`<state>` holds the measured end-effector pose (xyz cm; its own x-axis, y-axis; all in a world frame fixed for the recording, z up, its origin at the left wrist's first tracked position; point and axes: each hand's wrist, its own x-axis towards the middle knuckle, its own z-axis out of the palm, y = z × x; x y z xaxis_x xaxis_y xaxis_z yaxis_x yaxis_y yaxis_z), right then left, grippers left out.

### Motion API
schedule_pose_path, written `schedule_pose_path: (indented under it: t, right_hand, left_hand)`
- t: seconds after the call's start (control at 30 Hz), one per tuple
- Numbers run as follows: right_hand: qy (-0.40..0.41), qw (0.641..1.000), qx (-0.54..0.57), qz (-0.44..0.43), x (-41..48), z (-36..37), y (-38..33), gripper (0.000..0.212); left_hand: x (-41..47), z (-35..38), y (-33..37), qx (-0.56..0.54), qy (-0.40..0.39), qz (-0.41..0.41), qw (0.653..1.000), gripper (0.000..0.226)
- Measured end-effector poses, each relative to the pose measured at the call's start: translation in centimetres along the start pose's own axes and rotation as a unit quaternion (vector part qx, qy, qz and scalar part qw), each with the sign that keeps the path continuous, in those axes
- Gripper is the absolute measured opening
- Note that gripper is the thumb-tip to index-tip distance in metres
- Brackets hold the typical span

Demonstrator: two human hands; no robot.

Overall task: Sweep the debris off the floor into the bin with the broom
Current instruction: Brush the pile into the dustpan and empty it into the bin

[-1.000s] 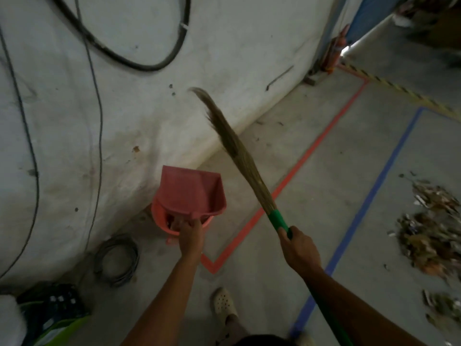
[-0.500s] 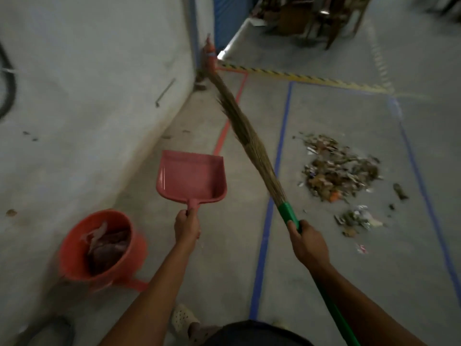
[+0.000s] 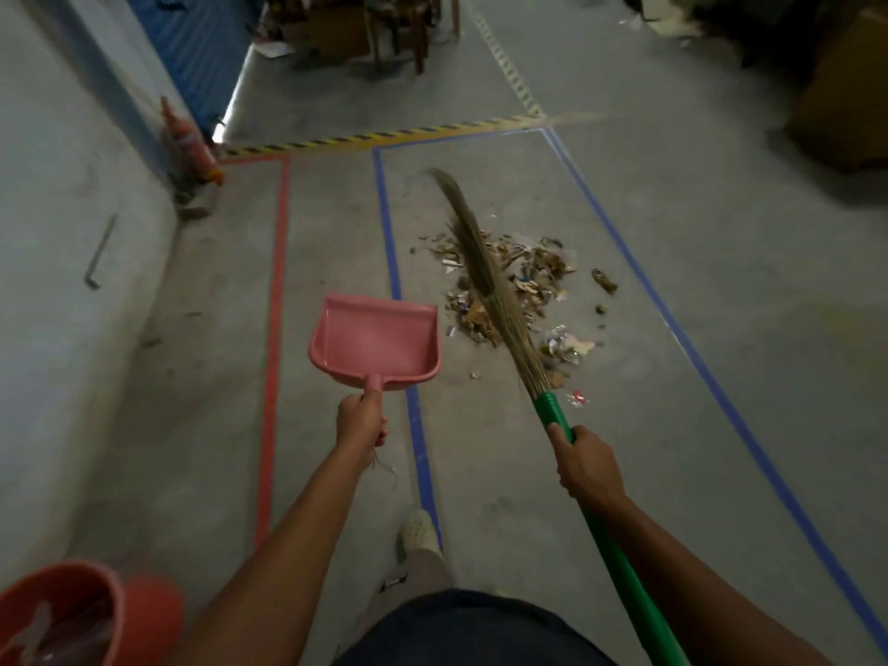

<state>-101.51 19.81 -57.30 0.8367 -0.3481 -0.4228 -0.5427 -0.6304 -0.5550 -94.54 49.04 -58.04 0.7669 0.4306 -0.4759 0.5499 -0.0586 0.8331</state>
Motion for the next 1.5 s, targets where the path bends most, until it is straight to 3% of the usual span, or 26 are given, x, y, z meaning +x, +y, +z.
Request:
schedule_pose_path:
  t: [0.23, 0.4, 0.6, 0.83, 1.23, 1.5]
  right_hand:
    - [-0.043, 0.994, 0.014, 0.096, 6.4, -2.0, 1.2, 0.037]
    - [-0.064, 0.988, -0.001, 0.144, 13.7, -2.2, -0.2, 0.031]
    - [-0.115, 0.976, -0.043, 0.179, 22.7, -1.5, -2.7, 0.032]
    - [-0.178, 0.96, -0.106, 0.187, 31.6, 2.8, -2.8, 0.034]
    - [-0.241, 0.941, -0.138, 0.191, 46.8, 19.2, 10.9, 0.039]
    - [-0.17, 0.961, -0.138, 0.168, 52.2, 18.9, 16.5, 0.043]
  left_hand:
    - [5.8, 6.3, 1.1, -0.043, -0.062, -0.067, 0.995, 0.042]
    - [12.4, 10.4, 1.9, -0.07, -0.105, -0.127, 0.984, 0.021]
    - [20.1, 14.4, 2.6, -0.049, -0.155, -0.197, 0.967, 0.026]
    - [28.4, 19.2, -1.4, 0.005, -0.128, -0.27, 0.954, 0.029]
    - [37.8, 29.0, -18.4, 0.049, -0.142, -0.353, 0.923, 0.021]
    - [40.0, 34.6, -21.1, 0.055, -0.16, -0.366, 0.915, 0.025]
